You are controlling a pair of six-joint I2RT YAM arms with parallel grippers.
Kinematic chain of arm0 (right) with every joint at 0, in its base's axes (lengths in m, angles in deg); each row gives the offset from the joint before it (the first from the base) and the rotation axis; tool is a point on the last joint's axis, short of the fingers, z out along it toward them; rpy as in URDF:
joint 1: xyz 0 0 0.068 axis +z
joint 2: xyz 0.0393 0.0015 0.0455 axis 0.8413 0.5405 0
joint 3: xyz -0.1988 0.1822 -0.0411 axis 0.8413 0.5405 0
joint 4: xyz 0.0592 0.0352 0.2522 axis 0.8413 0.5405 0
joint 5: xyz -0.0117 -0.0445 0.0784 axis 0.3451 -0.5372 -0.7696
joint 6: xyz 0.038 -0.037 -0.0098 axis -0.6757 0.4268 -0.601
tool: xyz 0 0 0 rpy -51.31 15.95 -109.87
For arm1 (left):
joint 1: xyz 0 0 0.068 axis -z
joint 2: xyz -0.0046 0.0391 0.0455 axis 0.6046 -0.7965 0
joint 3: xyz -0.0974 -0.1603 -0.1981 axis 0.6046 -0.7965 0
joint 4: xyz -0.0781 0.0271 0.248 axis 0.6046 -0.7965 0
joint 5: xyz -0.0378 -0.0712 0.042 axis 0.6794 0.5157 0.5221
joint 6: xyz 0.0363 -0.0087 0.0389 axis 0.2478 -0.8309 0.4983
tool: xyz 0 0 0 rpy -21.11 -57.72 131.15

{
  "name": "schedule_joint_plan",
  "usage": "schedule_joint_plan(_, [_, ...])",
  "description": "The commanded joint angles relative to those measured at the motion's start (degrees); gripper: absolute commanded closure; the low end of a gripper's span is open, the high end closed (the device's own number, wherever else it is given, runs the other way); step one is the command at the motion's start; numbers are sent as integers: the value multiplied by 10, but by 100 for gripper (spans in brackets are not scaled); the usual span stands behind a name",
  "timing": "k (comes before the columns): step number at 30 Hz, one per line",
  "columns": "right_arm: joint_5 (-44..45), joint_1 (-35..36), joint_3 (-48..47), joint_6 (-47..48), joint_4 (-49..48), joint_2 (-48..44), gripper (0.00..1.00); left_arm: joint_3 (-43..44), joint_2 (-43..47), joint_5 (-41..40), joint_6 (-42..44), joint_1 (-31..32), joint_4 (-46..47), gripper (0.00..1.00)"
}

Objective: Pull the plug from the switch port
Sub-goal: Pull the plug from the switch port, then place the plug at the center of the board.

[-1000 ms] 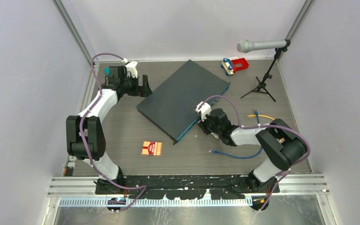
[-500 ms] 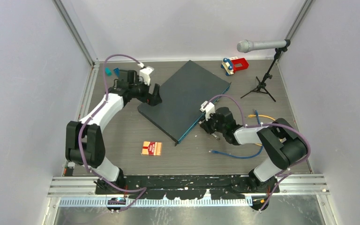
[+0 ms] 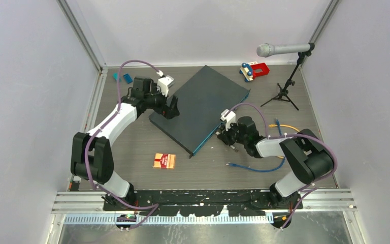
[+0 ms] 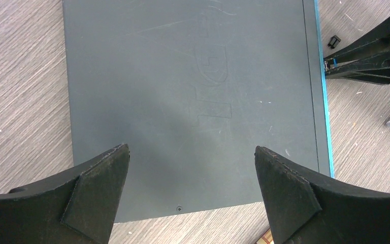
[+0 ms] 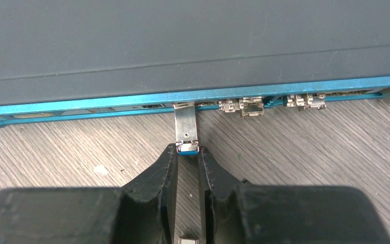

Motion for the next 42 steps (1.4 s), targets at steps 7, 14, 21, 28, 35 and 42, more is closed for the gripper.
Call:
schedule_joint_plan(7, [12,-9,22,-51,-46,-58,99,-1,33,25,12,14,-25,4])
schedule_joint_plan(14, [-8,-9,33,-64,-28,-68,97,-8,45,-1,39,44,-40,3])
schedule_joint_plan(21, [-18,-9,43,-77,-18,-68,97,14,32,-6,40,46,-73,3])
schedule_joint_plan(28, [-39,-9,78,-81,-60,-98,96,3,42,-4,43,46,-93,3])
schedule_joint_plan(35, [-84,-10,11,-78,90,-122,95,7,41,-6,45,46,-92,3])
schedule_joint_plan(42, [-143,-25,-76,-79,235,-145,97,23,27,0,37,47,-90,3])
